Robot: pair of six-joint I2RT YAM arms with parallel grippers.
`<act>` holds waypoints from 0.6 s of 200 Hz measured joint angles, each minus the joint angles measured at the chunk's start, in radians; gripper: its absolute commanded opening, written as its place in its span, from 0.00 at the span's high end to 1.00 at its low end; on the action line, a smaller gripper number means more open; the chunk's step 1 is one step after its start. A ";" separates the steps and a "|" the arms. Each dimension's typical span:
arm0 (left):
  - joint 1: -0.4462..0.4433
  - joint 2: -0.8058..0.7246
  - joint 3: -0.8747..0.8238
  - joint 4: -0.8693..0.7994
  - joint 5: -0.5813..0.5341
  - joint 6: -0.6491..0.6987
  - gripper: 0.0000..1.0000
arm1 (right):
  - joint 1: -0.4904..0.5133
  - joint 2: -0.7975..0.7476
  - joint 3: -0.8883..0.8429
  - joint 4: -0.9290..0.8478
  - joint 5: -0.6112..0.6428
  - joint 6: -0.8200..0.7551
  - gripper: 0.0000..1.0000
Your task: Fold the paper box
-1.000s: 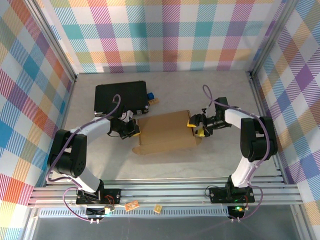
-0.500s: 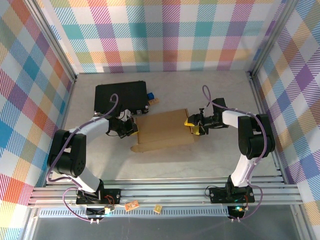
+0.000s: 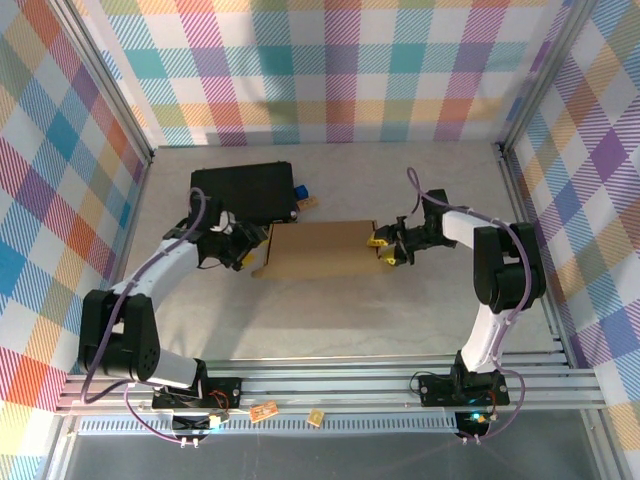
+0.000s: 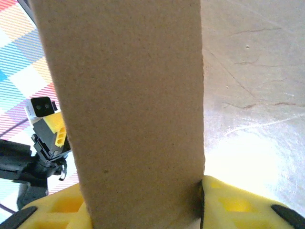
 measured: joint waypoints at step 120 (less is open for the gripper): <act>0.051 0.104 -0.122 0.340 0.206 -0.328 0.25 | -0.024 0.114 0.147 -0.285 -0.058 0.011 0.58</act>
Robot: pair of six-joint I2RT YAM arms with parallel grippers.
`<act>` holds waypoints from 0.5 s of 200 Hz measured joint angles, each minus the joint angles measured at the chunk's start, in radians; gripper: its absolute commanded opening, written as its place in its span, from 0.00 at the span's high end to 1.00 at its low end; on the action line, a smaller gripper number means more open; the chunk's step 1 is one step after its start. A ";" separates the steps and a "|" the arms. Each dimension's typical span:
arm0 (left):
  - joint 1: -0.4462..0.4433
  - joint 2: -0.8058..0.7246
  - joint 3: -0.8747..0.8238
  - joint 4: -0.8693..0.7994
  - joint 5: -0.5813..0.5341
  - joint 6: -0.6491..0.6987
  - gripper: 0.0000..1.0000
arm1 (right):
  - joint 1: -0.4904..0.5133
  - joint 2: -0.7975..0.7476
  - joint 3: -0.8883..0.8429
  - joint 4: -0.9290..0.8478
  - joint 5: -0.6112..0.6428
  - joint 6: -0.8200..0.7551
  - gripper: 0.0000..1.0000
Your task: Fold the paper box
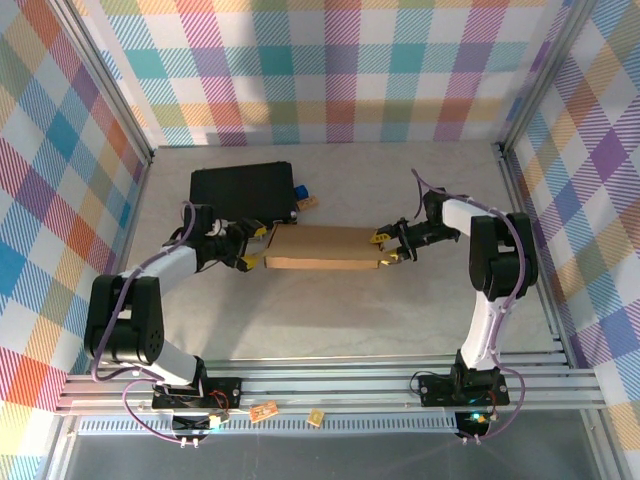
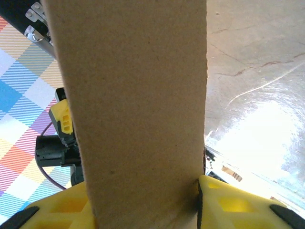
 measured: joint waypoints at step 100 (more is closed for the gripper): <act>-0.069 0.069 -0.050 0.194 0.047 -0.142 0.30 | -0.029 0.032 0.031 -0.074 -0.022 -0.047 0.58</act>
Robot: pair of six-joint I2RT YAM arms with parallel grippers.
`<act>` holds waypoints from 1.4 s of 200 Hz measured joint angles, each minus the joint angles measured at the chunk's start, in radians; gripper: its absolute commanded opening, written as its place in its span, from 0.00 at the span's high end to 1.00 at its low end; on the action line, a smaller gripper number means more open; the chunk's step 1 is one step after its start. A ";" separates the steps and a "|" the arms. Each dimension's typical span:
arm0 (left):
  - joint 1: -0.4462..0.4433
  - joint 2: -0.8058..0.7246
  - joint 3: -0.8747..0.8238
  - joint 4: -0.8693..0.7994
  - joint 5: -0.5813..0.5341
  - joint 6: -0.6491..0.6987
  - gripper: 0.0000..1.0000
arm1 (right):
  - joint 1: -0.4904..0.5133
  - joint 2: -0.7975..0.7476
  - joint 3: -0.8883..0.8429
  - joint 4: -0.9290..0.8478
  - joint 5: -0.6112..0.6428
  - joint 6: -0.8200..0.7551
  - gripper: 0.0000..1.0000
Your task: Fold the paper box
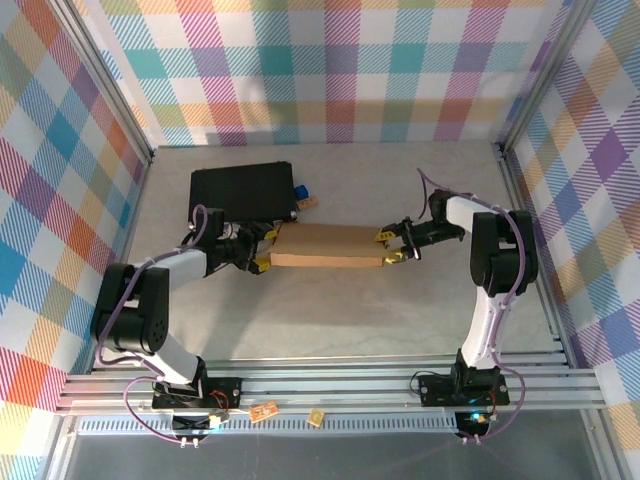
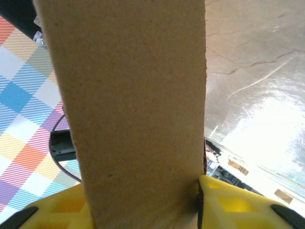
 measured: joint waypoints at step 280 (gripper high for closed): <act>-0.090 -0.212 -0.073 0.014 -0.068 -0.394 0.77 | -0.042 0.001 0.092 -0.117 0.124 -0.090 0.29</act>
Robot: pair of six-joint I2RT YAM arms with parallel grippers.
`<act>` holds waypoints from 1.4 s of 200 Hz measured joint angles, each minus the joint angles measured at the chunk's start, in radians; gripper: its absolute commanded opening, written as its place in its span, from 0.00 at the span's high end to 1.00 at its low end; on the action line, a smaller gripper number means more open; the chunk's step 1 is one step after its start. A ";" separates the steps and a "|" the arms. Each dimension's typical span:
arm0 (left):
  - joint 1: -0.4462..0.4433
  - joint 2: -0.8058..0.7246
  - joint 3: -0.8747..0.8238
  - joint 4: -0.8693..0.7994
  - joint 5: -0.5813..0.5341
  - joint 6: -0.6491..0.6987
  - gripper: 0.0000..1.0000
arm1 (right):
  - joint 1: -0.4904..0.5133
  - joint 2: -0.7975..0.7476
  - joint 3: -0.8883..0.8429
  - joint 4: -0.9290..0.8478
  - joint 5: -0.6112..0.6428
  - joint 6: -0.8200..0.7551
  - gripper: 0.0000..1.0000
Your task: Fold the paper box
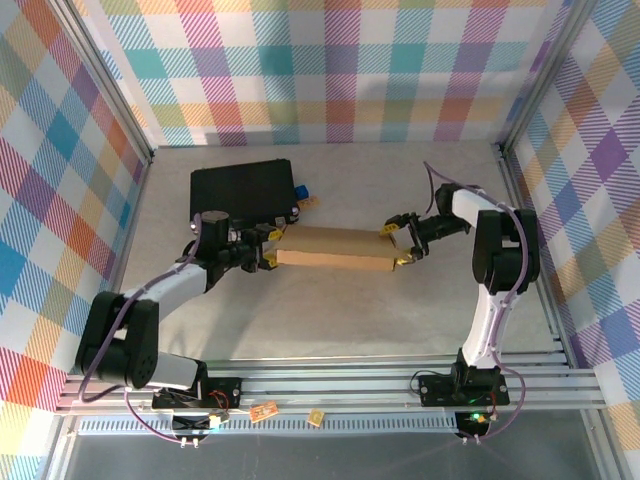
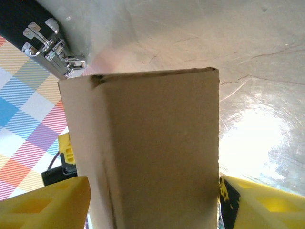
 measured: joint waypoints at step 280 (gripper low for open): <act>0.161 0.008 0.233 -0.703 -0.102 -0.193 0.84 | 0.317 -0.574 -0.106 0.402 0.674 -0.921 0.53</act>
